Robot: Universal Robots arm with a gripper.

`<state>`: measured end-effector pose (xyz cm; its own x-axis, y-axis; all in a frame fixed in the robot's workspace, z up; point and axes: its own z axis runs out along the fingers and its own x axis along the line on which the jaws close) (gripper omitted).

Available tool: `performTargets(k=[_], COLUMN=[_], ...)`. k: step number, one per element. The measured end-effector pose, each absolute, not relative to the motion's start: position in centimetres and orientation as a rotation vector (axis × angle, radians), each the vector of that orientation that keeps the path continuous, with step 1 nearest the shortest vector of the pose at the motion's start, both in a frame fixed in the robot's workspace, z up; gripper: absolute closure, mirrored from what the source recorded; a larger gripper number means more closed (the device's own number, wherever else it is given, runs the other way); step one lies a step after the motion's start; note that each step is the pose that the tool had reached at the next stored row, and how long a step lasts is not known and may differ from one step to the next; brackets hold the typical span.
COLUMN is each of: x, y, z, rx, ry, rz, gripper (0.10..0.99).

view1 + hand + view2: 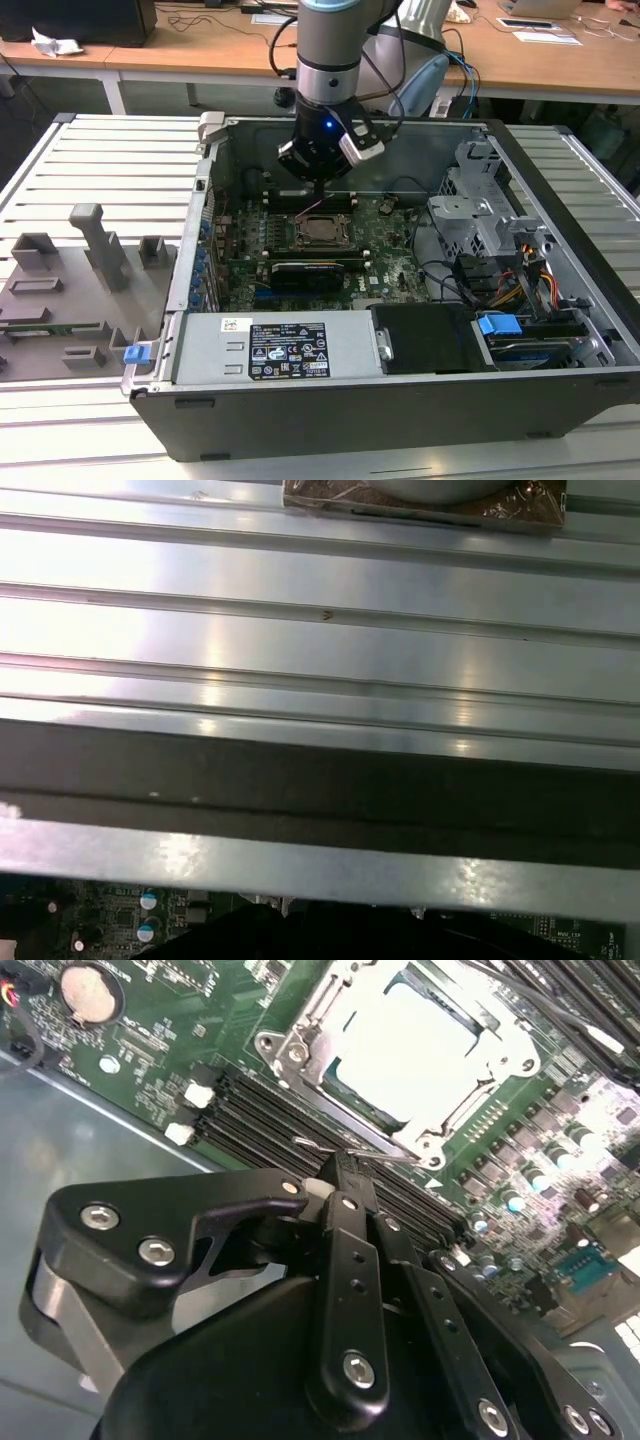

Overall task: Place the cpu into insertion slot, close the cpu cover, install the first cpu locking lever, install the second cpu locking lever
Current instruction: 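Install the first cpu locking lever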

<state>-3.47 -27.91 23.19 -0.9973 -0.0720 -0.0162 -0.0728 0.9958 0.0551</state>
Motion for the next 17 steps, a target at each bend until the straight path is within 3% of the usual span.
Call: performTargets(k=[17], x=[-1.9], y=[-27.9], z=[21.1], rx=[-0.065], ry=[3.125], rz=[0.086], gripper=[0.980])
